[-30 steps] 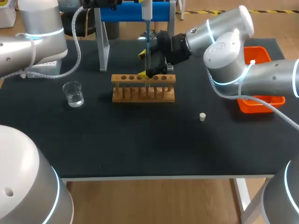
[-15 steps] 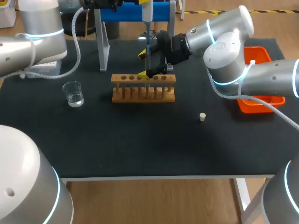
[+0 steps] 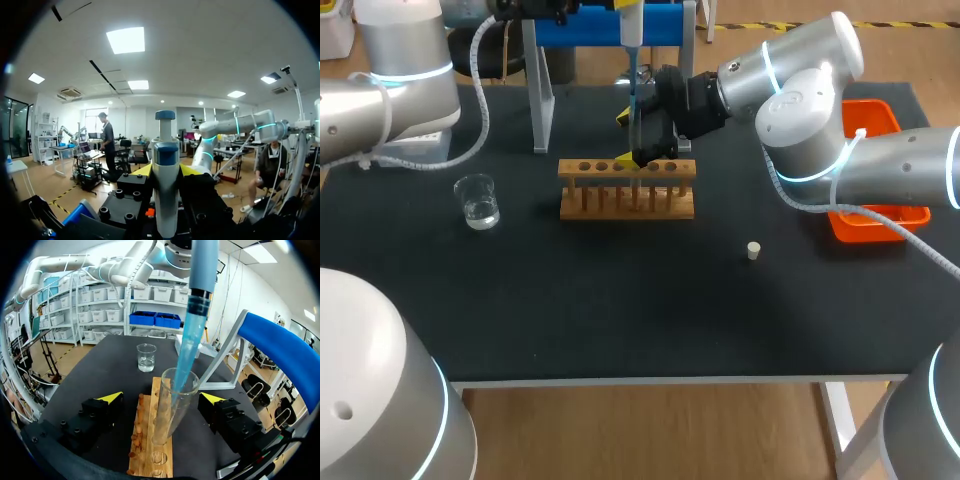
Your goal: Invert the test tube, pick up the pipette, mount the tip to pipette, aspirate from beaker and dispense into the tube, eject the tip, return the pipette, and cap with the stopper.
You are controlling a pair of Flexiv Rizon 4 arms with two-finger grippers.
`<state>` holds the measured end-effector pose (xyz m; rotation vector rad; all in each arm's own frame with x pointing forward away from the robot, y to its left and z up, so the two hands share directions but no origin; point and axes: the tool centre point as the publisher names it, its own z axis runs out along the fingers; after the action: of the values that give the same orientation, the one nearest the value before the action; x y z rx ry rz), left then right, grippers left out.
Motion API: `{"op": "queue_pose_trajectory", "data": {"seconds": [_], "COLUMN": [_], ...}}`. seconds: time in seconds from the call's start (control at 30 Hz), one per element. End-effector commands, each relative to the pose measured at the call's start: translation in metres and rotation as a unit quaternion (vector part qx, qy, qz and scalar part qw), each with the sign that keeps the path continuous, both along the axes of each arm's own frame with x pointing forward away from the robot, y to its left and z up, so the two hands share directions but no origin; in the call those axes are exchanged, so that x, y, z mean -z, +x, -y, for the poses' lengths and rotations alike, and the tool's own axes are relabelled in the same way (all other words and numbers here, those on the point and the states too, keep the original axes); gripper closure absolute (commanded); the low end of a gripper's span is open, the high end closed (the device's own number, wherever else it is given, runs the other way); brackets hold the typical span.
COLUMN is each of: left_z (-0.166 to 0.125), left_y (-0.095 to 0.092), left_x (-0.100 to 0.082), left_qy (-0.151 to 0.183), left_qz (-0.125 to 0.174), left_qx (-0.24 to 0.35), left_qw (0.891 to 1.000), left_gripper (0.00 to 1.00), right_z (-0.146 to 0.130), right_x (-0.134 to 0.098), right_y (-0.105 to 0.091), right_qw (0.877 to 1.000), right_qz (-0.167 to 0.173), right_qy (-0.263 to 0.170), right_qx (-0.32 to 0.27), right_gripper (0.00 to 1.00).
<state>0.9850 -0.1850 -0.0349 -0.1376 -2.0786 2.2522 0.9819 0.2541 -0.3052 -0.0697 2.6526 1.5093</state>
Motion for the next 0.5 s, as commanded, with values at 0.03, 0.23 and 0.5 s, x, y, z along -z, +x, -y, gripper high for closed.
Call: {"op": "queue_pose_trajectory", "data": {"seconds": [0.03, 0.23, 0.5], "left_z": [0.004, 0.004, 0.004], "left_y": [0.005, 0.005, 0.0], "left_x": [0.002, 0.008, 0.013], "left_qy": [0.001, 0.003, -0.001], "left_qz": [0.002, 0.002, 0.008], "left_qx": [0.005, 0.005, 0.008], "left_qw": [1.0, 1.0, 1.0], "left_gripper": [1.0, 1.0, 1.0], "right_z": [0.001, 0.001, 0.001], "right_x": [-0.001, -0.001, -0.001], "right_y": [0.0, 0.0, 0.0], "right_qw": [1.0, 1.0, 1.0], "right_qz": [-0.001, -0.001, -0.001], "right_qy": [-0.001, -0.001, -0.001], "right_qx": [-0.001, -0.001, -0.001], "right_gripper": [0.0, 0.0, 0.0]}}
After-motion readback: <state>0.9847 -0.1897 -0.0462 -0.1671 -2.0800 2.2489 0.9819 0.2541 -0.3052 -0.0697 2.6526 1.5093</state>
